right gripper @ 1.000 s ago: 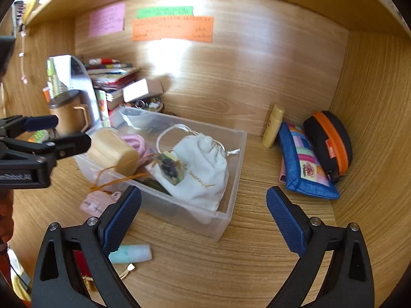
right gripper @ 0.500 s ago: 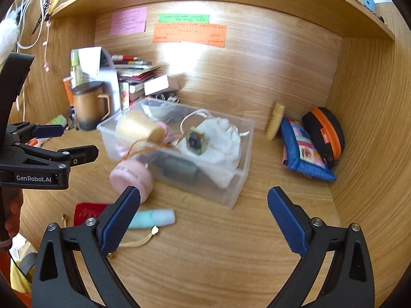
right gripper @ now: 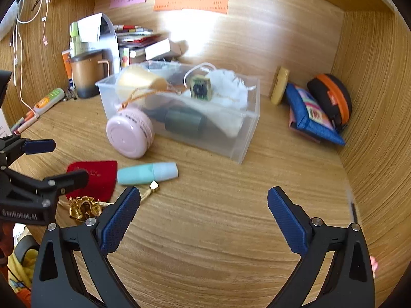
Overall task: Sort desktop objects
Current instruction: 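Withdraw both grippers from the clear box toward the pink round container and red pouch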
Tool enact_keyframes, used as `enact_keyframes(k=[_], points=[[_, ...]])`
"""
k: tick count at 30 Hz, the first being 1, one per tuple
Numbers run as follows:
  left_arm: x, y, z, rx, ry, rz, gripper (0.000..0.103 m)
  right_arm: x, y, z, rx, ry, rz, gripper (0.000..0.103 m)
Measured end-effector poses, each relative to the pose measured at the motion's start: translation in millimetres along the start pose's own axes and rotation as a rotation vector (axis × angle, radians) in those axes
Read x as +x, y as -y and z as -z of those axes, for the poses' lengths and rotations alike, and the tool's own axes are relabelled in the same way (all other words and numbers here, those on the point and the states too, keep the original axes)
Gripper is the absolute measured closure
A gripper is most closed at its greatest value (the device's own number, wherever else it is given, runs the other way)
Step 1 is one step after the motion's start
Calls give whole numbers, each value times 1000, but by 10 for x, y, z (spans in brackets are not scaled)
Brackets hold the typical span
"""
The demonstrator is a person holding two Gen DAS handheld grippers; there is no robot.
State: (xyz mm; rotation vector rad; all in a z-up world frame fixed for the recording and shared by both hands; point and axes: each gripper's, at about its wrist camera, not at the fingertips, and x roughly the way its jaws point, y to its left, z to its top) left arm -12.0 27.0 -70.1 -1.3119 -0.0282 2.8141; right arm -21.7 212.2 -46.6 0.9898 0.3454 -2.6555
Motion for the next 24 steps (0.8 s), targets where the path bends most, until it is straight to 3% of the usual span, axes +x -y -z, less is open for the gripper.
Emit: enact_keyframes(k=[7, 12, 18, 24], points=[[-49, -40, -13, -53, -4, 55, 4, 81, 9, 25, 6, -25, 0, 4], [-71, 28, -13, -28, -6, 84, 4, 89, 45, -12, 14, -21, -2, 4], [110, 144, 72, 13, -58, 81, 3, 171, 18, -57, 13, -37, -28, 4], [102, 41, 72, 8, -35, 77, 3, 275, -74, -98, 8, -50, -81, 4]])
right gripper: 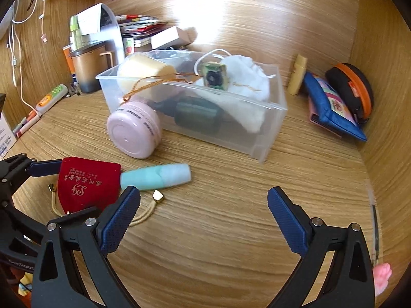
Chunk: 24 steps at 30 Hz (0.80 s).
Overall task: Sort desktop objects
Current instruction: 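Close the left gripper on the red velvet pouch while the right grasps the mint-green tube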
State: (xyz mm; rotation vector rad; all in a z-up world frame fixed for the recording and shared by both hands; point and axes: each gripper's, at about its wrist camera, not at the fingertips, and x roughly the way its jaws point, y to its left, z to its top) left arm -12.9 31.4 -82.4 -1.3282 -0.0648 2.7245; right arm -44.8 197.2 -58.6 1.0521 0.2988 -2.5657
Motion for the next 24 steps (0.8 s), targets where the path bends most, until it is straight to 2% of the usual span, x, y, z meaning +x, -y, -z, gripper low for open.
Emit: enact_keyframes(k=[4, 6, 9, 14, 19, 21, 24], points=[[-29, -102, -23, -3, 27, -38, 3, 147, -26, -72, 18, -40, -67, 4], [-50, -126, -36, 10, 36, -45, 8, 220, -37, -96, 33, -75, -105, 4], [-57, -138, -66, 27, 35, -24, 18, 280, -64, -122, 46, -95, -137, 4], [1, -143, -100, 44, 24, 14, 22, 391, -124, -170, 49, -138, -189, 4], [-17, -185, -48, 68, 30, 45, 24, 448, -230, -197, -21, -152, -160, 6], [-28, -226, -27, 72, 35, 64, 24, 448, -279, -210, -61, -146, -115, 6], [-39, -321, -21, 61, 36, 57, 24, 463, -301, -204, -91, -155, -100, 8]])
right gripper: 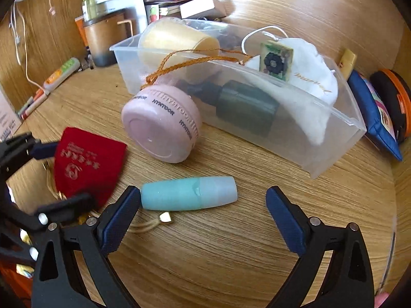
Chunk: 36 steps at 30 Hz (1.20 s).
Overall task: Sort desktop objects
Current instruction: 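Close the left gripper on the red velvet pouch while the right grasps the mint-green tube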
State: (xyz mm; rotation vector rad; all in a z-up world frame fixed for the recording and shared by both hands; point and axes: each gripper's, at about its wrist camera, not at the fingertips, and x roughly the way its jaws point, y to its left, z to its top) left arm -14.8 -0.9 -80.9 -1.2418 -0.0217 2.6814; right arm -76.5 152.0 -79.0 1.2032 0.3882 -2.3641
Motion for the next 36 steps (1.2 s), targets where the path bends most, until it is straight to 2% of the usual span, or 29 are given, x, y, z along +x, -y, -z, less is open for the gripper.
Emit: enact_keyframes(k=[3, 5, 8, 13, 17, 21, 25, 36], points=[[-10, -83, 6, -22, 1, -16, 24, 15, -8, 11, -13, -4, -11, 11], [-12, -98, 7, -31, 0, -24, 25, 4, -3, 9, -12, 4, -11, 18], [-6, -92, 3, -46, 9, -25, 28, 1, 20, 7, 1, 14, -23, 21], [20, -36, -28, -42, 11, -10, 43, -27, 34, 7, 3, 25, -40, 32], [53, 8, -58, -44, 12, 2, 58, -39, 28, 40, 2, 33, -41, 32], [83, 16, -96, -63, 11, 27, 69, -78, 35, 81, 3, 42, -38, 32], [90, -15, -115, -93, 9, 38, 73, -143, 48, 102, 7, 58, -42, 32], [-118, -80, -189, -108, 56, -24, 75, -412, 157, 76, 22, 134, -24, 32]])
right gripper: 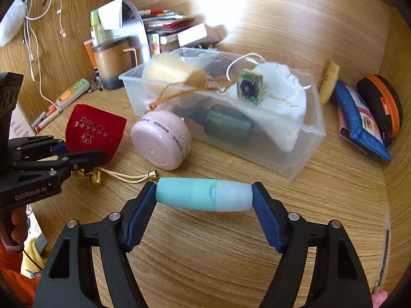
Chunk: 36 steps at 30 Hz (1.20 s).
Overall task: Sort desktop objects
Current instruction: 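Carry the red pouch and mint tube over the clear box with both grippers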
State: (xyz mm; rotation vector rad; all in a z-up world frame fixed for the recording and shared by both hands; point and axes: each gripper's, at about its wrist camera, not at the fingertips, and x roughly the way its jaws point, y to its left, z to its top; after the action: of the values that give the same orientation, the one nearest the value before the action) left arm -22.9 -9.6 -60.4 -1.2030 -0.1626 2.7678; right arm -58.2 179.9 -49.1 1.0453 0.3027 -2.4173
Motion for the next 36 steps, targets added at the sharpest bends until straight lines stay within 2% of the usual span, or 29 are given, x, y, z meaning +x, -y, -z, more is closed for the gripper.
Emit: enact_keyframes(k=[19, 29, 36], points=[[-438, 80, -411, 41, 148, -18, 75, -342, 135, -227, 3, 101, 36, 32], [-518, 118, -718, 74, 189, -19, 75, -391, 240, -398, -4, 123, 63, 32], [-512, 133, -921, 84, 203, 18, 75, -332, 321, -561, 9, 132, 49, 32]])
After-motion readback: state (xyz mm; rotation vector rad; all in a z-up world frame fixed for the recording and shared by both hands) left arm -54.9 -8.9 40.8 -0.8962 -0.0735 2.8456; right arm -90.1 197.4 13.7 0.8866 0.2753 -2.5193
